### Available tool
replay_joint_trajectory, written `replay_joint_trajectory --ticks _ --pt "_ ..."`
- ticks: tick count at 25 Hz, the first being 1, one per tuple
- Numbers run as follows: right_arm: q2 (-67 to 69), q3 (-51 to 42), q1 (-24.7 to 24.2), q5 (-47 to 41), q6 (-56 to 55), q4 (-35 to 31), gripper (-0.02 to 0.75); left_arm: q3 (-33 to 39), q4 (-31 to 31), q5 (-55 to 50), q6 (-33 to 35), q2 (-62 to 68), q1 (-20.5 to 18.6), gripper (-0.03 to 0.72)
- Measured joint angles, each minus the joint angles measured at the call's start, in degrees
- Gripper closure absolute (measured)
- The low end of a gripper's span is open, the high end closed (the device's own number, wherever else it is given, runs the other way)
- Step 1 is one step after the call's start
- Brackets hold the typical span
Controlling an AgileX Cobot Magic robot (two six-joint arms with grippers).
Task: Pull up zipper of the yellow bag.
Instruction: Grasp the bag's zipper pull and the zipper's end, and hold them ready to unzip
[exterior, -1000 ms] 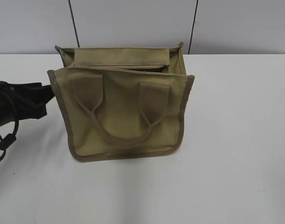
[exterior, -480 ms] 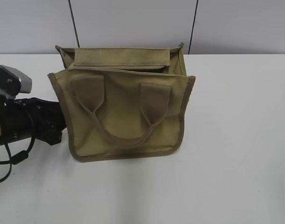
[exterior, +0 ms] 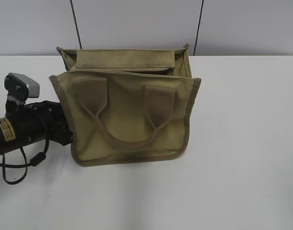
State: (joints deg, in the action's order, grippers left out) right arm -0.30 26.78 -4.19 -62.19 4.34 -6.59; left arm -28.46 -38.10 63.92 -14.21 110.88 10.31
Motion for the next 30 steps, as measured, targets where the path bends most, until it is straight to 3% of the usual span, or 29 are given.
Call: replay_joint_trajectory --ticks 7,13,18,23,30 --pt "0.0 0.0 0.0 0.0 0.0 0.0 0.154 -0.1 4.8 2.2 2.2 1.6 0.0 0.408" --pt "0.0 0.0 0.0 0.0 0.0 0.0 0.154 -0.1 7.5 3.3 2.5 1.6 0.0 0.527" --pt "0.0 0.0 0.0 0.0 0.0 0.0 0.155 -0.1 7.9 2.6 3.6 1.6 0.0 0.683" --pt "0.0 0.0 0.0 0.0 0.0 0.0 0.155 -0.1 7.8 0.3 4.2 1.1 0.0 0.688" --pt "0.0 0.0 0.0 0.0 0.0 0.0 0.155 -0.1 8.0 -13.9 4.4 -9.0 0.0 0.688"
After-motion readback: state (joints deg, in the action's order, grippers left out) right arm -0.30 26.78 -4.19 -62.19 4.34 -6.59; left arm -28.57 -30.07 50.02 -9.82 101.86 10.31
